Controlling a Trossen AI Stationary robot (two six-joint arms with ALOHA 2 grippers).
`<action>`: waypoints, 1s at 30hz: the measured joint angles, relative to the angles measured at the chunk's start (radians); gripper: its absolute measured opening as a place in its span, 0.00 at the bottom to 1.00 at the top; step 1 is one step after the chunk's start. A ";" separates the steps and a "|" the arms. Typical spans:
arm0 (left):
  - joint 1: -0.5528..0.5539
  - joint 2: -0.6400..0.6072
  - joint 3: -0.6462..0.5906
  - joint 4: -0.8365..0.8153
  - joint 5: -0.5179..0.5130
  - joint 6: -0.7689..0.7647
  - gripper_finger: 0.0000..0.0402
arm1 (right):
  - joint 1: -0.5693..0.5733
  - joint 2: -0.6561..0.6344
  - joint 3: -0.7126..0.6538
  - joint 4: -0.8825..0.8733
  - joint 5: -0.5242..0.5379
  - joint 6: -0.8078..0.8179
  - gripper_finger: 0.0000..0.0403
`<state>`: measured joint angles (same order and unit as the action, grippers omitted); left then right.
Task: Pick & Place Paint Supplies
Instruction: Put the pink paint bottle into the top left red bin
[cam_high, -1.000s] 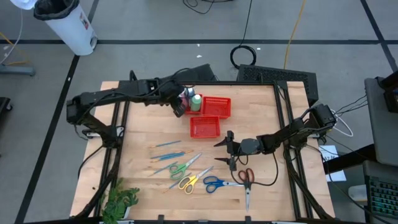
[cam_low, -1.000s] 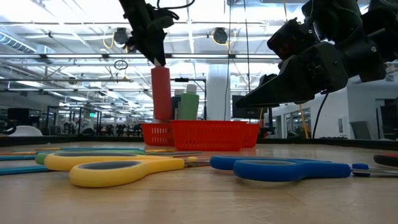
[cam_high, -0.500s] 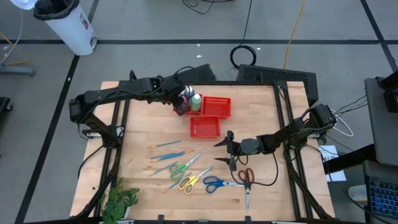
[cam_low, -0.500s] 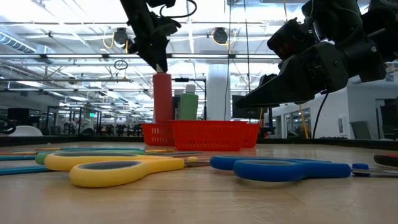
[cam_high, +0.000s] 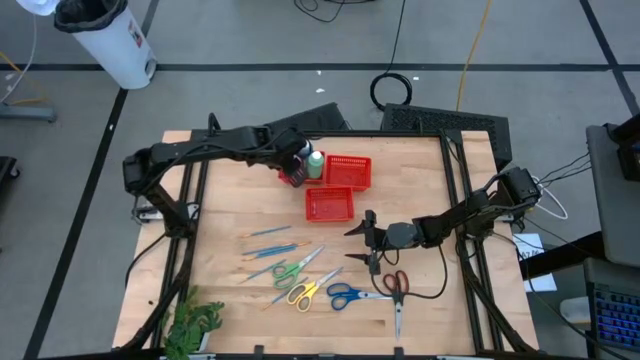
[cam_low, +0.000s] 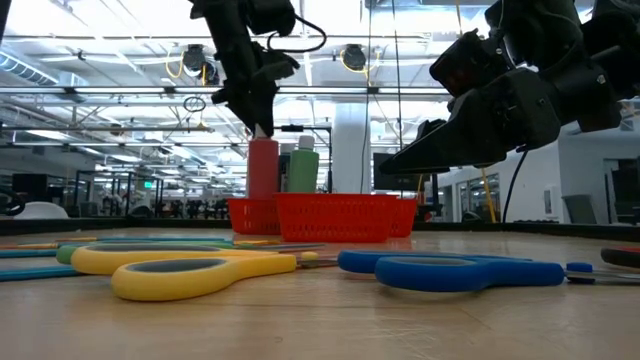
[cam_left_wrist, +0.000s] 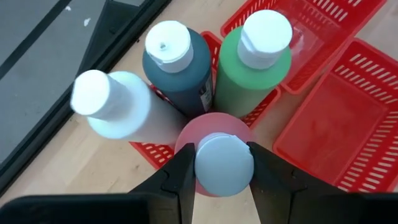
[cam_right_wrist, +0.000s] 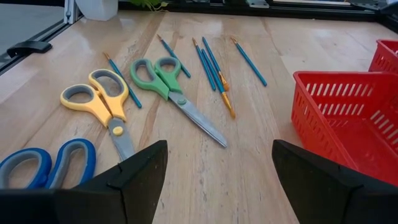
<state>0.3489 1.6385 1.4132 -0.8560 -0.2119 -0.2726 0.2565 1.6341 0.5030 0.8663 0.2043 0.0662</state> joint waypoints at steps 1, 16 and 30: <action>0.001 0.005 0.000 0.000 0.003 0.000 0.30 | 0.000 0.000 0.000 -0.001 0.000 0.000 0.70; 0.002 0.036 0.001 -0.009 -0.003 0.009 0.48 | 0.000 0.000 0.000 -0.003 0.000 0.000 0.70; 0.002 0.021 0.000 -0.002 -0.009 0.142 0.52 | 0.000 0.000 0.000 -0.003 0.000 0.000 0.70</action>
<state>0.3504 1.6599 1.4134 -0.8576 -0.2207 -0.1302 0.2565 1.6341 0.5030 0.8635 0.2043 0.0662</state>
